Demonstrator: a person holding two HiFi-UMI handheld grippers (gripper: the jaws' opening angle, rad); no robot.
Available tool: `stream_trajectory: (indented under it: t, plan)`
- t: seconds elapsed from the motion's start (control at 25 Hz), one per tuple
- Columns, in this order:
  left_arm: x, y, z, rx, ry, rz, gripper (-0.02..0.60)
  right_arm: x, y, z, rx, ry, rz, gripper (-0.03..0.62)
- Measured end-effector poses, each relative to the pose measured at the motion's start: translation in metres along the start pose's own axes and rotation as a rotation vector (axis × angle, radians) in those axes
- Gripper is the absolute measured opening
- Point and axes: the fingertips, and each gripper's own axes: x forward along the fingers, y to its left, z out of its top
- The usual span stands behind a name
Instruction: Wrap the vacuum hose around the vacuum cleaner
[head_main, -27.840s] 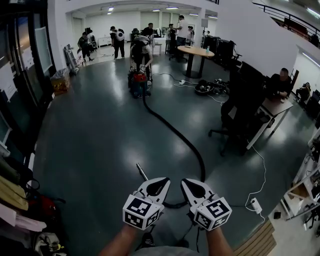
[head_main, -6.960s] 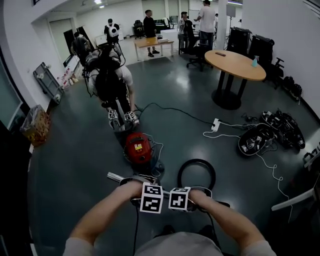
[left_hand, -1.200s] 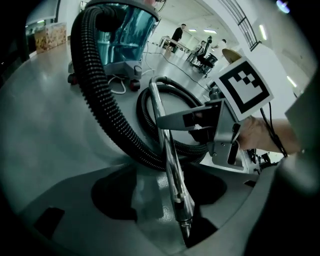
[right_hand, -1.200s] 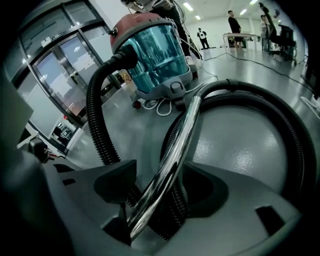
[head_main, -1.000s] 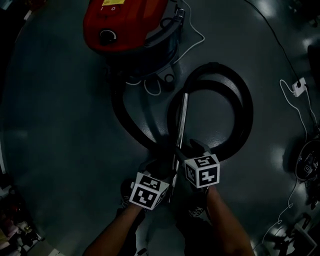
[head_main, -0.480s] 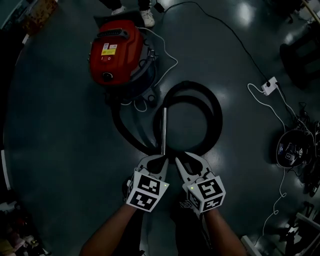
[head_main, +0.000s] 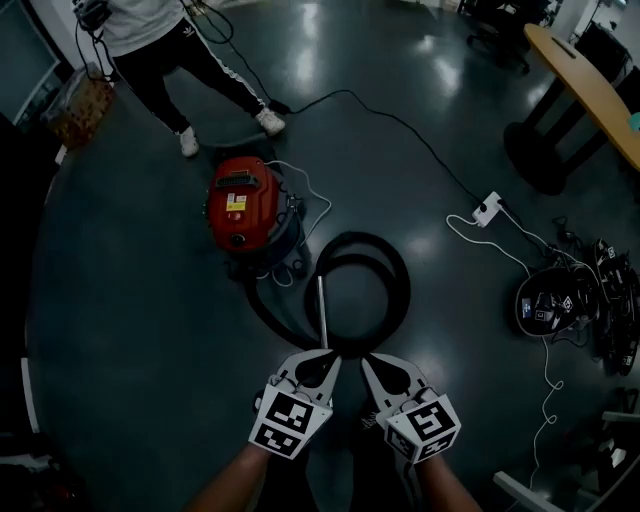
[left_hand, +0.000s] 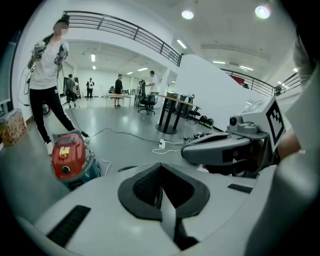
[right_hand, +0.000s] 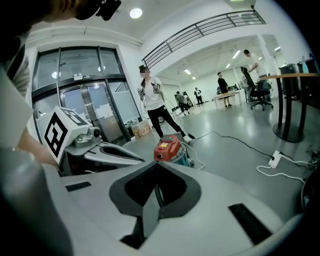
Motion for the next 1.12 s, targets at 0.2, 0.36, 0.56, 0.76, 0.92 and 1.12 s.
stream_trajectory:
  t: [0.2,0.36,0.56,0.76,0.92,1.12]
  plan:
    - [-0.083,-0.032,0.070,0.073,-0.077,-0.042,0.008,-0.052,0.062,0.066,-0.008,-0.053,-0.033,0.005]
    - [-0.148,-0.053,0.128,0.114,-0.157,-0.076,0.008,-0.092,0.106,0.123,-0.064,-0.115,-0.061,0.005]
    - [-0.209,-0.083,0.173,0.167,-0.222,-0.132,0.008,-0.137,0.151,0.179,-0.110,-0.212,-0.117,0.005]
    - [-0.249,-0.103,0.207,0.230,-0.306,-0.185,0.008,-0.165,0.182,0.216,-0.145,-0.309,-0.187,0.005]
    - [-0.275,-0.114,0.221,0.264,-0.343,-0.218,0.008,-0.180,0.202,0.231,-0.153,-0.346,-0.232,0.005]
    - [-0.296,-0.126,0.230,0.289,-0.388,-0.236,0.008,-0.199,0.219,0.249,-0.176,-0.402,-0.261,0.005]
